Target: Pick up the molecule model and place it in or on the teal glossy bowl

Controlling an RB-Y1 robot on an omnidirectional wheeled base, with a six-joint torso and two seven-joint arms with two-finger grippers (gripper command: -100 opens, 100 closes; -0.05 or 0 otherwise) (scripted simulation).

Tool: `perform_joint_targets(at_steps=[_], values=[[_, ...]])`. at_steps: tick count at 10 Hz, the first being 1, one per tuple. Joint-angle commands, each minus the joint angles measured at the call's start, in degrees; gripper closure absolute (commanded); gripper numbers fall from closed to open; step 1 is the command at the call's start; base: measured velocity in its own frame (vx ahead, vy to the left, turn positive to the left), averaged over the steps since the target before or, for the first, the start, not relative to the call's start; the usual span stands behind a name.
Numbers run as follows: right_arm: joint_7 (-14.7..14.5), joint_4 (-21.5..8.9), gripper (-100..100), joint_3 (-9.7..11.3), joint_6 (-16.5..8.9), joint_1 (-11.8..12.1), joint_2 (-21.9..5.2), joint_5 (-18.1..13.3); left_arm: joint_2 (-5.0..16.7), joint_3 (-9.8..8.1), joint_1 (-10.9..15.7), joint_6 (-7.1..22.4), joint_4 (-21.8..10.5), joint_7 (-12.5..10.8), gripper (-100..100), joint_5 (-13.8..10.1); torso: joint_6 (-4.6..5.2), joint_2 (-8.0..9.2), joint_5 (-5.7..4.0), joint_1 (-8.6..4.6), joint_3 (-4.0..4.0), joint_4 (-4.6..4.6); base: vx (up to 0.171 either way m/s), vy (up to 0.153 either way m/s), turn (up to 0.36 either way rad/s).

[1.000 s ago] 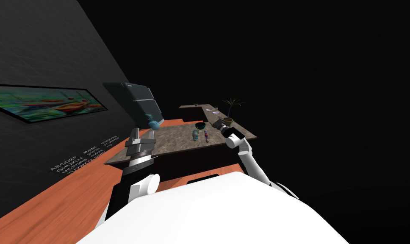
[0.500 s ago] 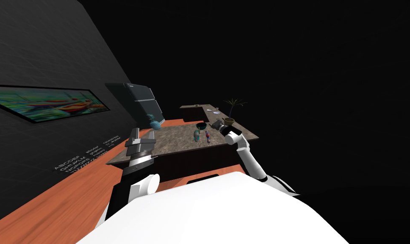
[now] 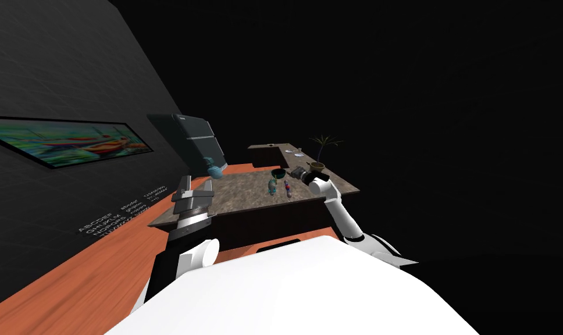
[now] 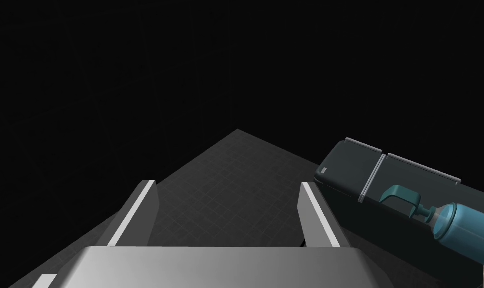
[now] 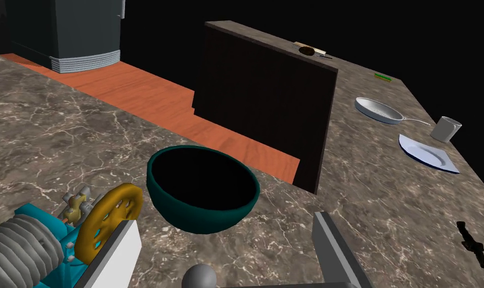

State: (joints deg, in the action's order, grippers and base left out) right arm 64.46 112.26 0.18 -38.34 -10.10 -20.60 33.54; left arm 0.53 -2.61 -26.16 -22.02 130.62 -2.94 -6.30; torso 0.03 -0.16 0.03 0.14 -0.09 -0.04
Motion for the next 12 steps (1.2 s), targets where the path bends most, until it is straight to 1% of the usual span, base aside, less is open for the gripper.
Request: perform_joint_targets(at_steps=[1, 2, 3, 4, 5, 6, 7, 8, 9, 10, 11, 12], values=[[2.44, -2.36, -100, -0.48, -2.86, -1.50, -1.06, 1.57, 0.00, 0.00, 0.00, 0.00, 0.00, 0.00, 0, 0.00, 0.00, 0.00, 0.00, 0.00, 0.00, 0.00, 0.037, 0.054, 0.022], [2.44, -2.36, -100, -0.48, -3.89, -1.50, -1.06, 1.57, 0.00, 0.00, 0.00, 0.00, 0.00, 0.00, 0, 0.00, -0.01, -0.01, 0.01, 0.05, 0.00, 0.00, 0.036, 0.043, 0.011], [4.47, -4.37, -100, -0.84, -6.00, -2.69, -1.85, 2.70, 0.00, 0.00, 0.00, 0.00, 0.00, 0.00, 0, 0.00, 0.00, 0.01, 0.01, 0.03, 0.00, 0.00, 0.048, 0.043, 0.025], [4.47, -4.37, -100, -0.84, -6.76, -2.69, -1.85, 2.70, 0.00, 0.00, 0.00, 0.00, 0.00, 0.00, 0, 0.00, -0.01, -0.03, 0.01, 0.03, -0.02, -0.01, 0.038, 0.036, 0.015], [6.41, -6.37, -100, -1.17, -8.80, -3.77, -2.63, 3.79, 0.00, 0.00, 0.00, 0.00, 0.00, 0.00, 0, 0.00, 0.00, 0.00, 0.00, 0.00, 0.00, 0.00, 0.040, 0.047, 0.024], [6.41, -6.37, -100, -1.17, -9.54, -3.77, -2.63, 3.79, 0.00, 0.00, 0.00, 0.00, 0.00, 0.00, 0, 0.00, 0.00, -0.01, 0.00, 0.02, 0.00, 0.00, 0.035, 0.038, 0.009], [8.24, -8.33, -100, -1.45, -11.40, -4.71, -3.40, 4.83, 0.00, 0.00, 0.00, 0.00, 0.00, 0.00, 0, 0.00, 0.00, 0.01, 0.00, 0.01, 0.01, 0.00, 0.046, 0.048, 0.033], [8.24, -8.33, -100, -1.45, -12.21, -4.71, -3.40, 4.83, 0.00, 0.00, 0.00, 0.00, 0.00, 0.00, 0, 0.00, -0.01, -0.02, 0.01, 0.04, -0.01, 0.00, 0.033, 0.041, 0.013], [9.97, -10.24, -100, -1.67, -14.13, -5.52, -4.17, 5.79, 0.00, 0.00, 0.00, 0.00, 0.00, 0.00, 0, 0.00, 0.00, 0.02, 0.01, 0.02, 0.01, 0.00, 0.036, 0.046, 0.029], [9.97, -10.24, -100, -1.67, -14.76, -5.52, -4.17, 5.79, 0.00, 0.00, 0.00, 0.00, 0.00, 0.00, 0, 0.00, 0.00, 0.01, 0.01, 0.03, 0.01, 0.00, 0.032, 0.034, 0.011], [11.58, -12.07, -100, -1.82, -16.94, -6.19, -4.93, 6.69, 0.00, 0.00, 0.00, 0.00, 0.00, 0.00, 0, 0.00, 0.00, 0.03, 0.00, 0.00, 0.02, 0.01, 0.033, 0.044, 0.029], [11.58, -12.07, -100, -1.82, -17.18, -6.19, -4.93, 6.69, 0.00, 0.00, 0.00, 0.00, 0.00, 0.00, 0, 0.00, 0.00, 0.03, 0.00, 0.02, 0.02, 0.00, 0.037, 0.039, 0.011]])
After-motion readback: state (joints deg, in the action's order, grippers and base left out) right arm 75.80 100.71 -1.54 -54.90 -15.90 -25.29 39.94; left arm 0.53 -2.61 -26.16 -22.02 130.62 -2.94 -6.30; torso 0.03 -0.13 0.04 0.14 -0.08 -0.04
